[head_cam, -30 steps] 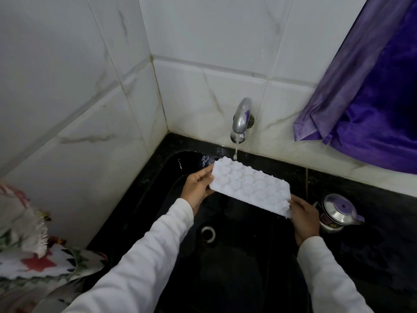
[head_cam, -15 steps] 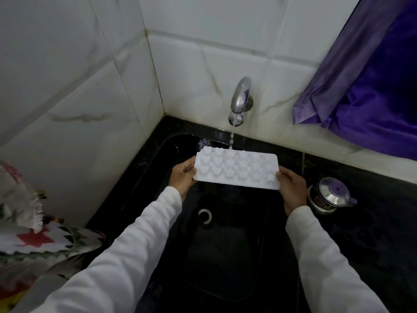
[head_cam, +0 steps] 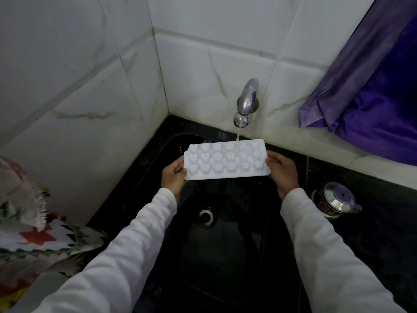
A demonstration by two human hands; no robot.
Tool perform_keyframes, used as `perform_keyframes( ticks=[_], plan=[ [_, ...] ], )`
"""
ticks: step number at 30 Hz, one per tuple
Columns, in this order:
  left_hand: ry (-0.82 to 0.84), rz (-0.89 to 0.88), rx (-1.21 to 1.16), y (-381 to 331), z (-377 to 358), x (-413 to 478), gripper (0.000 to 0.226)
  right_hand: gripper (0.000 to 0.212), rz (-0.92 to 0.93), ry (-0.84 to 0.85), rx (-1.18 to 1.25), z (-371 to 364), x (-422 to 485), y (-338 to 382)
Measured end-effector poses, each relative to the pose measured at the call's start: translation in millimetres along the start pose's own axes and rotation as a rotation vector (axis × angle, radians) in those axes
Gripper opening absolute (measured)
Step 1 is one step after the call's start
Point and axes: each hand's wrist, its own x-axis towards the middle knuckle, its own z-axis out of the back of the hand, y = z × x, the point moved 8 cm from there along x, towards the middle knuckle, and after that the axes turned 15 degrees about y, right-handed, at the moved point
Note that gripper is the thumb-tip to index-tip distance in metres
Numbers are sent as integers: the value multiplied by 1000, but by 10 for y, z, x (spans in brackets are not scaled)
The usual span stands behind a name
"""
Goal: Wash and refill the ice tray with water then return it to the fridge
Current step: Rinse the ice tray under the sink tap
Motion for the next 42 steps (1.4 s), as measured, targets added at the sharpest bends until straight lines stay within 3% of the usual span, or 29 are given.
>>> perform_keyframes(
  ticks=[13,36,42],
  plan=[
    [-216,54,-40,306,413,30,53,36,35,161,-13,-422,14,214],
    [-247,198,-119,525,478,-71,40,23,95,220,45,-674,-145,448],
    [-216,206,-99,440,420,-63,49,28,83,186,88,-593,-102,383]
  ],
)
